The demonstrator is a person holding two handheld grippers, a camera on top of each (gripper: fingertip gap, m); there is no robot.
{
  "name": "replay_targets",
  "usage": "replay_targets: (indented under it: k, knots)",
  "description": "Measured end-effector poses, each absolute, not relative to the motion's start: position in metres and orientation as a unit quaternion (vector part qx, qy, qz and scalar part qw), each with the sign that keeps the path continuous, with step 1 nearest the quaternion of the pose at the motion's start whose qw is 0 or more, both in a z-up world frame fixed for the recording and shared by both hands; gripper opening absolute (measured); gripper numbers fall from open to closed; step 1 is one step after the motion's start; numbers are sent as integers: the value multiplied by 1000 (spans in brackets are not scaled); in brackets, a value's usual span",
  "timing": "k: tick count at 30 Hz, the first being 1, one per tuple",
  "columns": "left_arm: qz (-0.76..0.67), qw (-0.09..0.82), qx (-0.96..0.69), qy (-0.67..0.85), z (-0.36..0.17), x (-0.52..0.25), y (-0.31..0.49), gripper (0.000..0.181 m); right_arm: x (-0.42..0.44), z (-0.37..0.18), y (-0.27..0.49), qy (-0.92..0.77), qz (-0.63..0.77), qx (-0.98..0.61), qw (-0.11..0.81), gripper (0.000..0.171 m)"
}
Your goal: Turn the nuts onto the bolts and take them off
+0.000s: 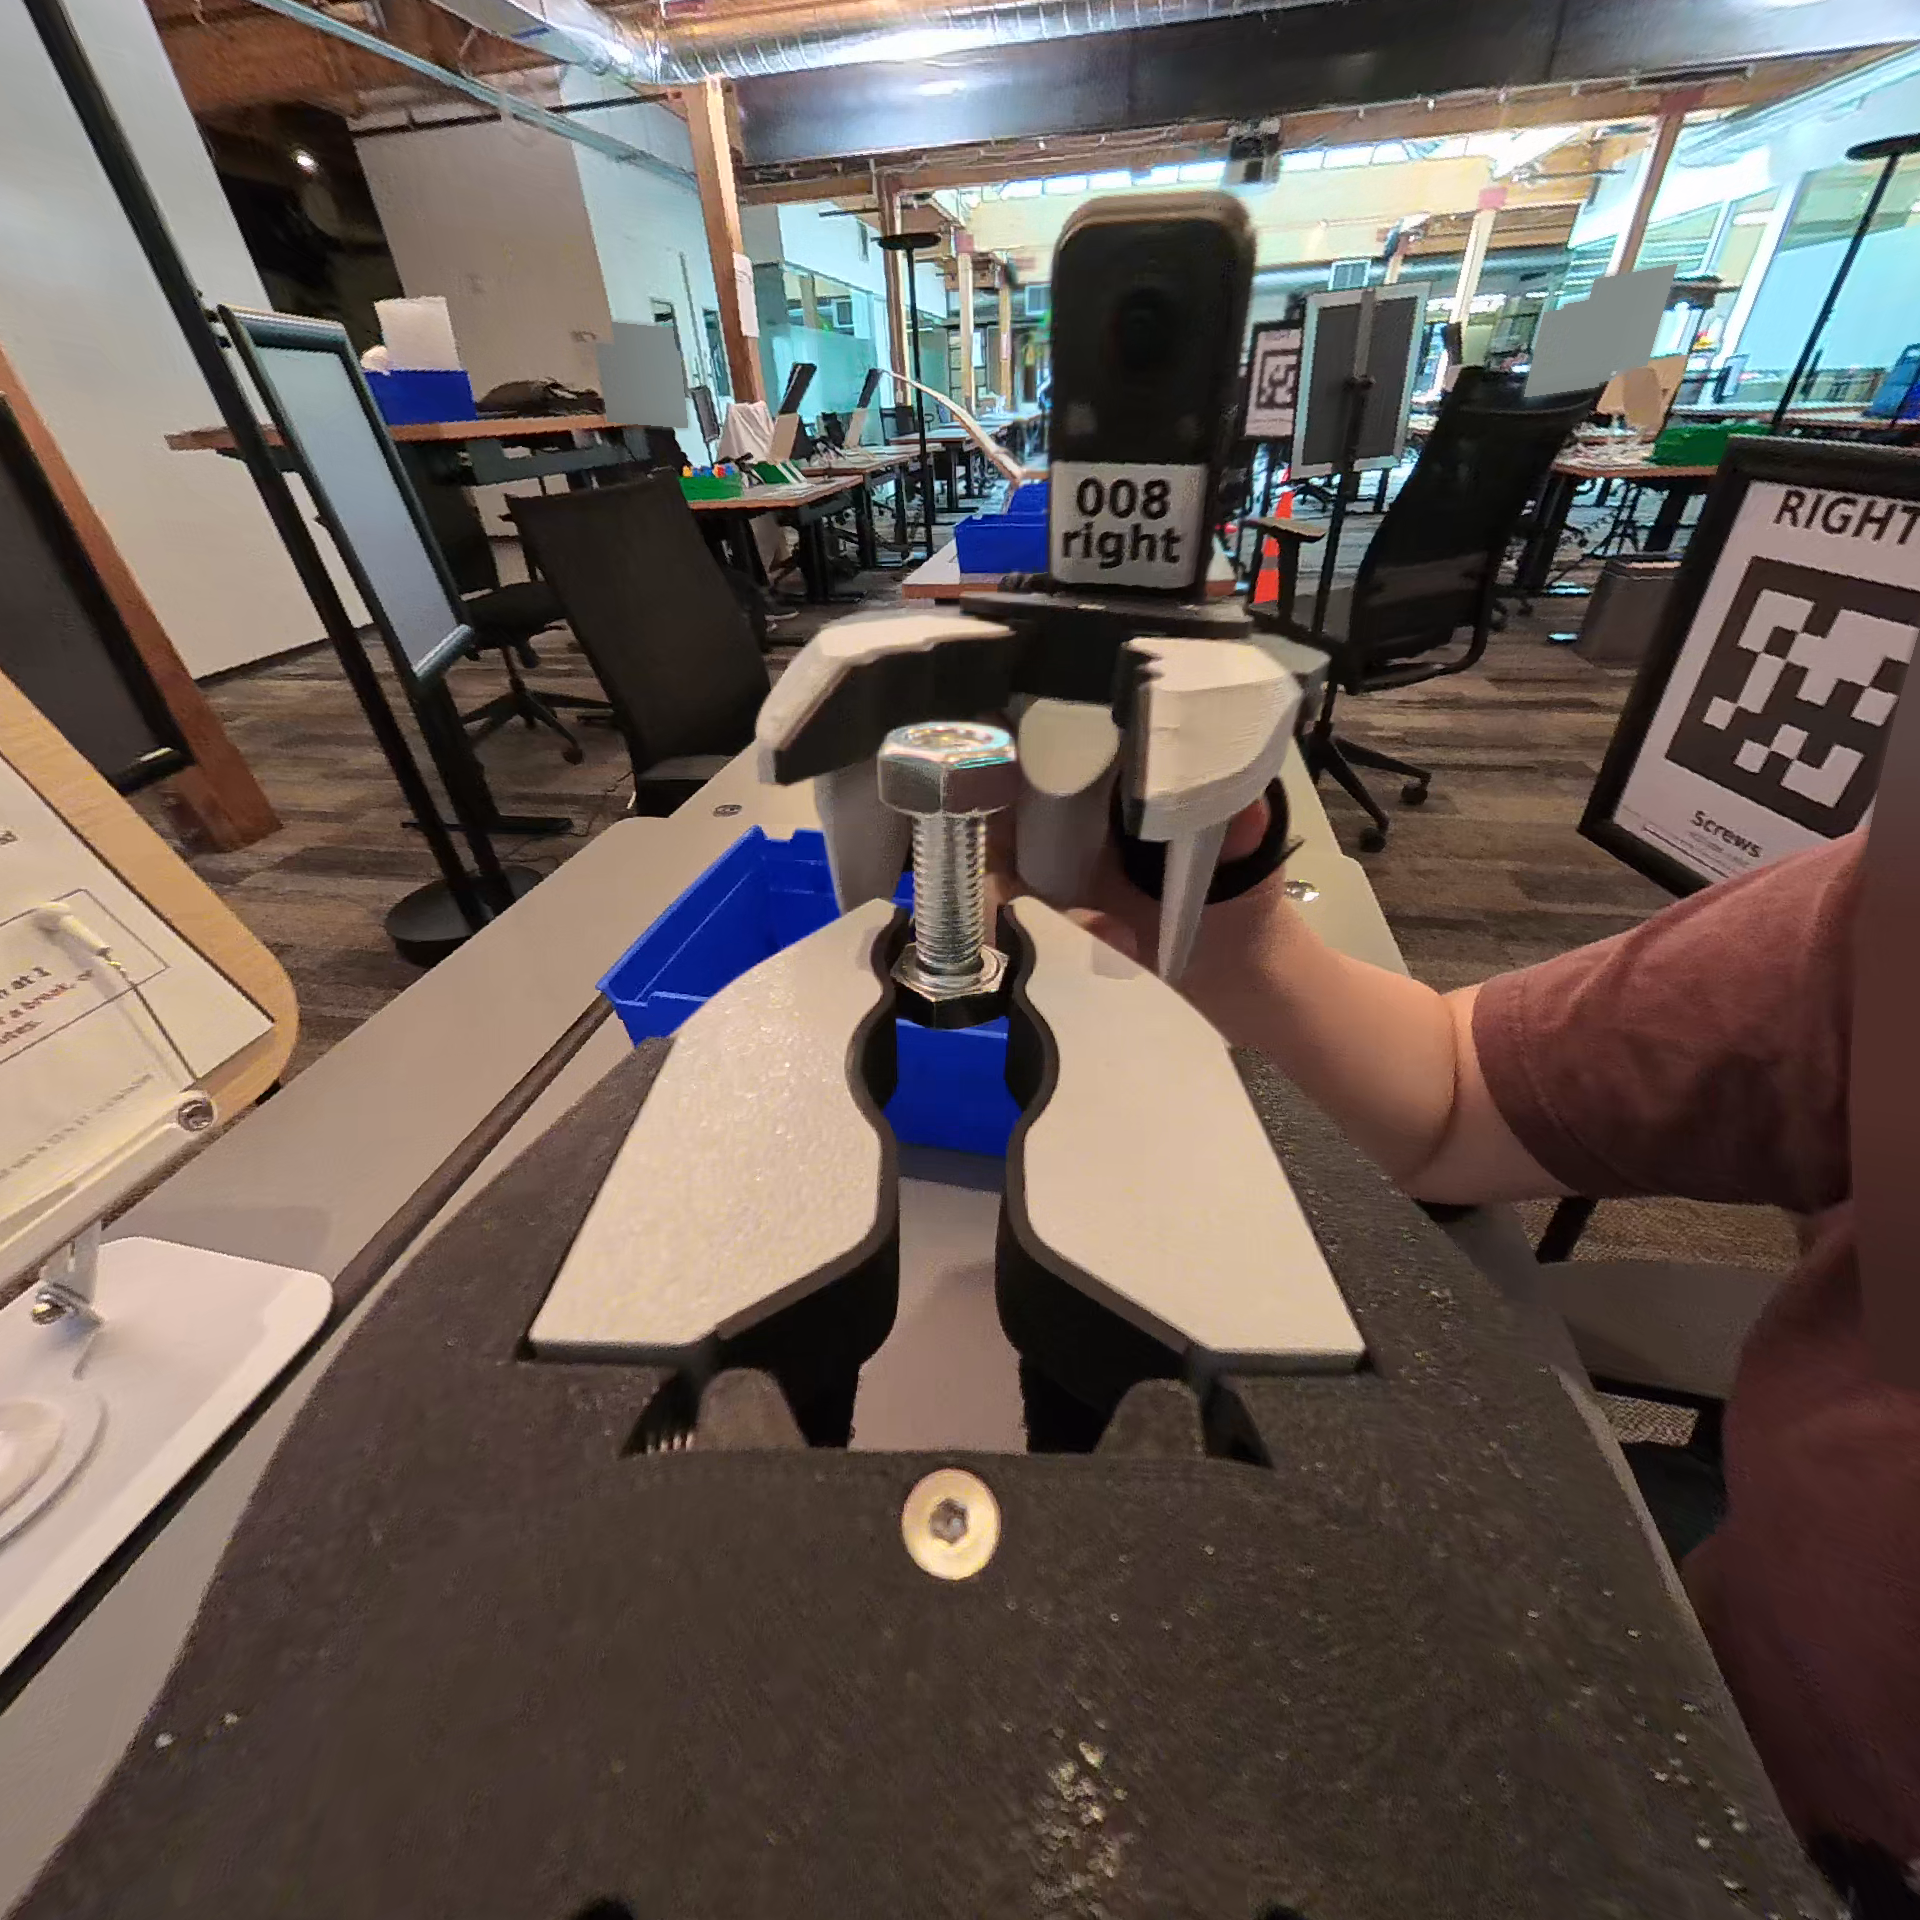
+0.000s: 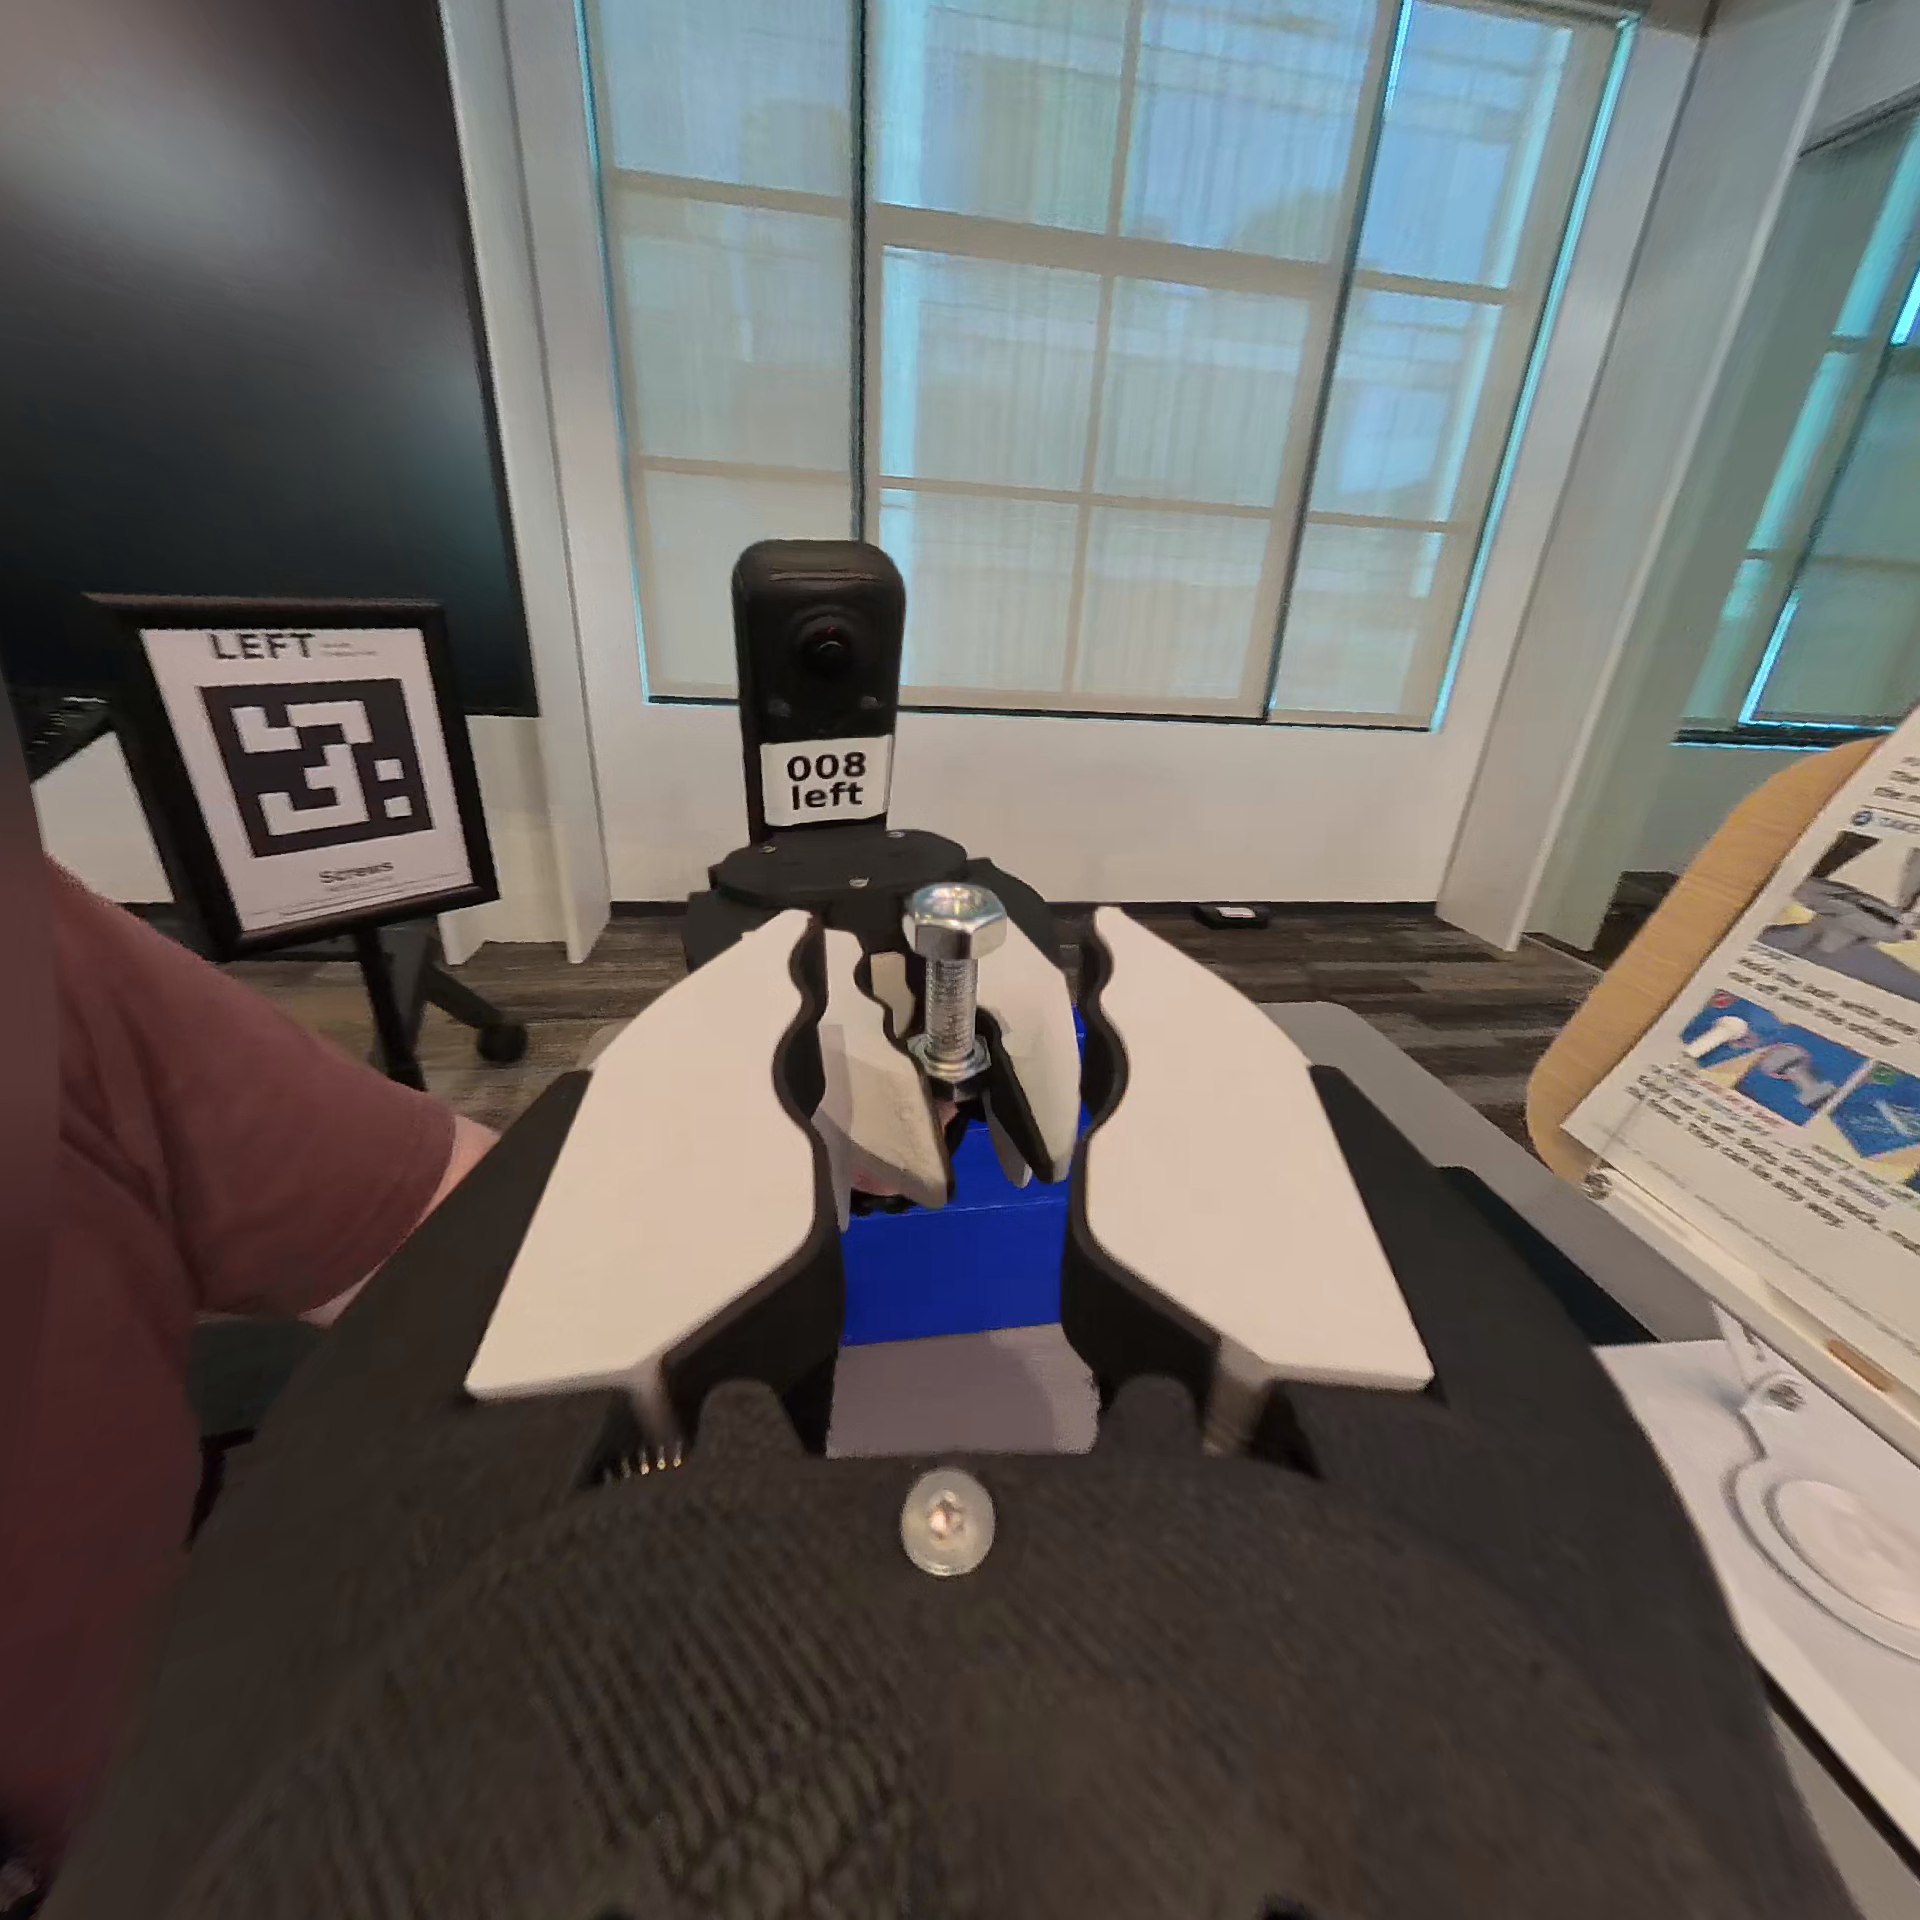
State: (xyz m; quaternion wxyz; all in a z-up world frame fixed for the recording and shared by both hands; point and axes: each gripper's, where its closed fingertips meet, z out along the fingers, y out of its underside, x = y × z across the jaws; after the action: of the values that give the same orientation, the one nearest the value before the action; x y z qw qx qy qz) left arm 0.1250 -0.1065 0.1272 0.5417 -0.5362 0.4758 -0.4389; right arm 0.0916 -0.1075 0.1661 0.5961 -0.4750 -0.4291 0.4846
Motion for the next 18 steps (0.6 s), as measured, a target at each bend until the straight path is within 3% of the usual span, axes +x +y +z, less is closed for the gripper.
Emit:
replay_targets:
  k: [18]
  knots:
    - [-456,526,-533,480,127,126,-111,15,105,169,-97,-404,503,-491,586,42]
